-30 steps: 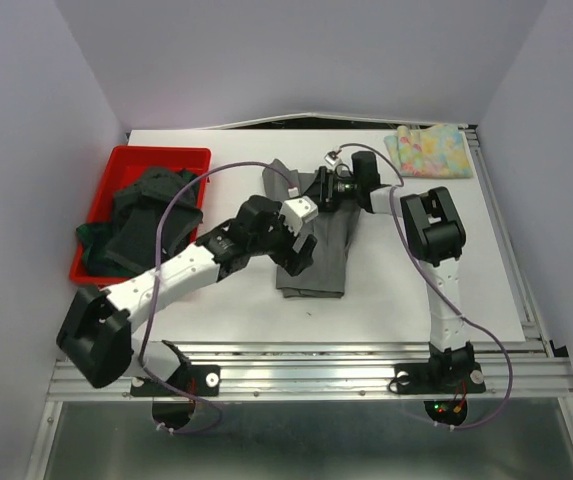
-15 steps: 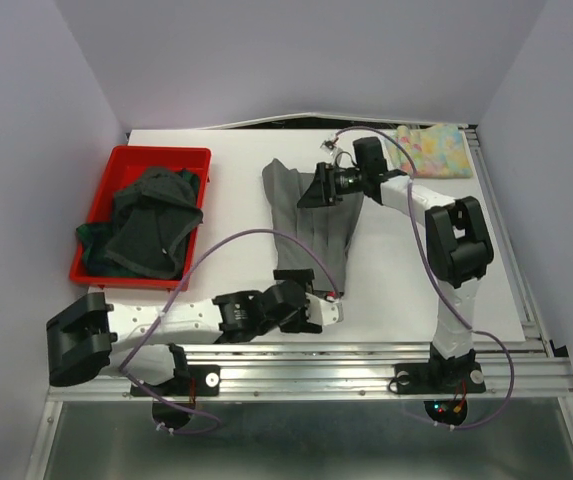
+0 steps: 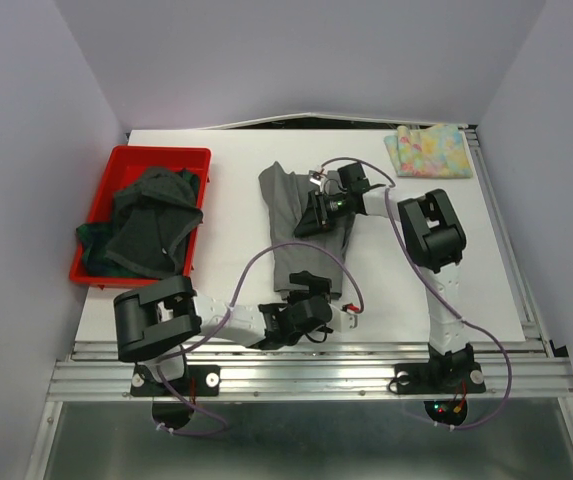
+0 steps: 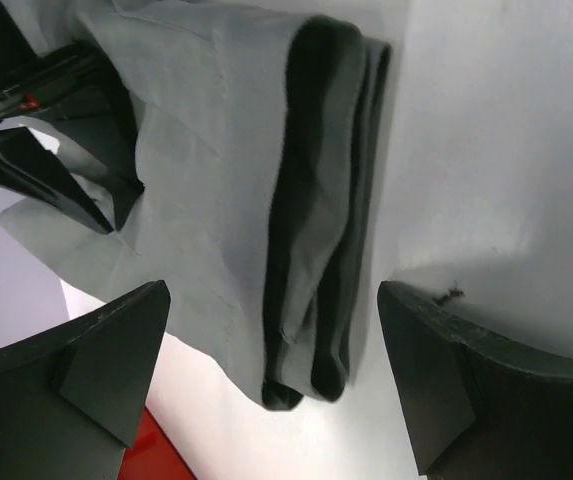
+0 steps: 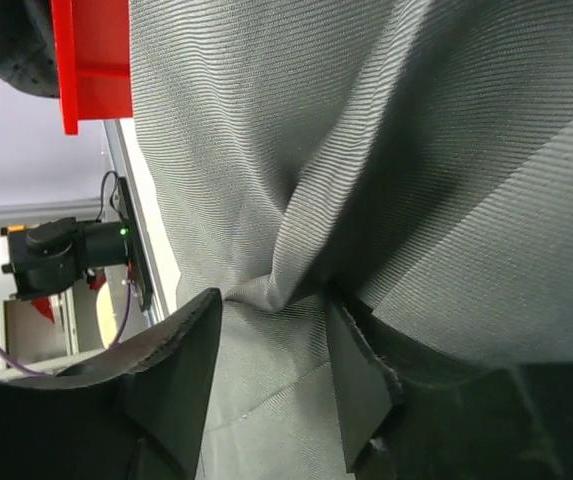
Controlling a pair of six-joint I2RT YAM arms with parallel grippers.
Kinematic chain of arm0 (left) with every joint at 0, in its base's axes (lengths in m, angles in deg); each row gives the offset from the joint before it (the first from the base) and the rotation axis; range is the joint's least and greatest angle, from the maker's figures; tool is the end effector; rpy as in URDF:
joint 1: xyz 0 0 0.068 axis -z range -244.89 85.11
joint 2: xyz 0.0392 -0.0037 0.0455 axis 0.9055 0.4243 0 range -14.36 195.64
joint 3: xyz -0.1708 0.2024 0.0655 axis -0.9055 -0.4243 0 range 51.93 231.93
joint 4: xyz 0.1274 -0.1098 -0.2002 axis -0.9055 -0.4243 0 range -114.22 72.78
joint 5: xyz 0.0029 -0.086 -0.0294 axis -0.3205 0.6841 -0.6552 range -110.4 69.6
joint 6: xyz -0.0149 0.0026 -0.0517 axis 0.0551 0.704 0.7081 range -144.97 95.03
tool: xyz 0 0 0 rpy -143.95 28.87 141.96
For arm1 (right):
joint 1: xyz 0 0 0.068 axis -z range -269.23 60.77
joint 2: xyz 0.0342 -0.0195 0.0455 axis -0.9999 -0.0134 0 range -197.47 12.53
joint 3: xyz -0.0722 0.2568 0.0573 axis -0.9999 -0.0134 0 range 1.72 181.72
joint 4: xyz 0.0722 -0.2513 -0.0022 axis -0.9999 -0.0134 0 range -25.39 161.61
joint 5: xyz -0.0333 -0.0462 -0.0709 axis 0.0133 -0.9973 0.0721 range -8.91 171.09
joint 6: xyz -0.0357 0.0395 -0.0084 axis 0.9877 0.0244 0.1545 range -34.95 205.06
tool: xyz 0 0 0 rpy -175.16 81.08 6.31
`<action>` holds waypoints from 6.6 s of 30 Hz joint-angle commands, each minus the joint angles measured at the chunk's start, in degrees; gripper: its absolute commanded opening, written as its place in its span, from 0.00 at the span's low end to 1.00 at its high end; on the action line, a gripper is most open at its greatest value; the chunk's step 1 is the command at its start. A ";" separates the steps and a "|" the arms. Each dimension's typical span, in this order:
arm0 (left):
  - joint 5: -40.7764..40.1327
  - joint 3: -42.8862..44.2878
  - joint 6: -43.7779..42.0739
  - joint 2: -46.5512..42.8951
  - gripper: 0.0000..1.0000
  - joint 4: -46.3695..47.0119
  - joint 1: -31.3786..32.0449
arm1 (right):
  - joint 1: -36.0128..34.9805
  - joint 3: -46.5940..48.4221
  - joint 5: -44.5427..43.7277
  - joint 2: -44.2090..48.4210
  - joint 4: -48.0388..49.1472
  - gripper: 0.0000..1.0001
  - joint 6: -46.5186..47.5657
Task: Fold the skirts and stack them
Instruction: Fold the skirt
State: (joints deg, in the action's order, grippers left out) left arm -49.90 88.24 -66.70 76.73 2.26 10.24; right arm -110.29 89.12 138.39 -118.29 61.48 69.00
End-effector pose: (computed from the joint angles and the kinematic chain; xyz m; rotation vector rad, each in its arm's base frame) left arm 0.0943 -0.2865 0.1513 1.6286 1.3339 0.2159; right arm 0.4252 0.1959 0.1134 -0.5453 2.4209 1.5209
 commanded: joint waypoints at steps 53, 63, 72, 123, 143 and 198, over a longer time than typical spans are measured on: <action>44.78 39.26 21.78 1.81 0.00 -58.24 -5.26 | 0.93 23.27 -22.67 -6.81 -14.13 0.77 13.33; 50.76 48.49 19.94 4.27 0.00 -65.45 -7.98 | 0.93 13.43 -11.43 -6.91 -16.76 0.47 19.92; 48.31 60.36 15.29 10.16 0.00 -69.93 -14.22 | -1.88 7.79 -2.03 -4.00 -20.71 0.33 24.14; 16.40 33.82 5.08 11.75 0.43 -31.44 -17.83 | -8.91 3.74 8.44 -3.21 -21.07 0.33 19.57; 8.40 29.16 2.89 -8.29 0.83 -29.50 -17.56 | -8.91 10.33 6.43 -7.16 -21.07 0.40 18.08; 74.33 25.90 59.14 17.89 0.33 -14.21 -45.34 | 11.57 -20.69 0.64 20.53 -7.01 0.39 5.69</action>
State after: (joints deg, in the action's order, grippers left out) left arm 24.41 111.15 -5.90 93.62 -12.14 -34.63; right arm -98.97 67.19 143.74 -95.65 49.35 75.56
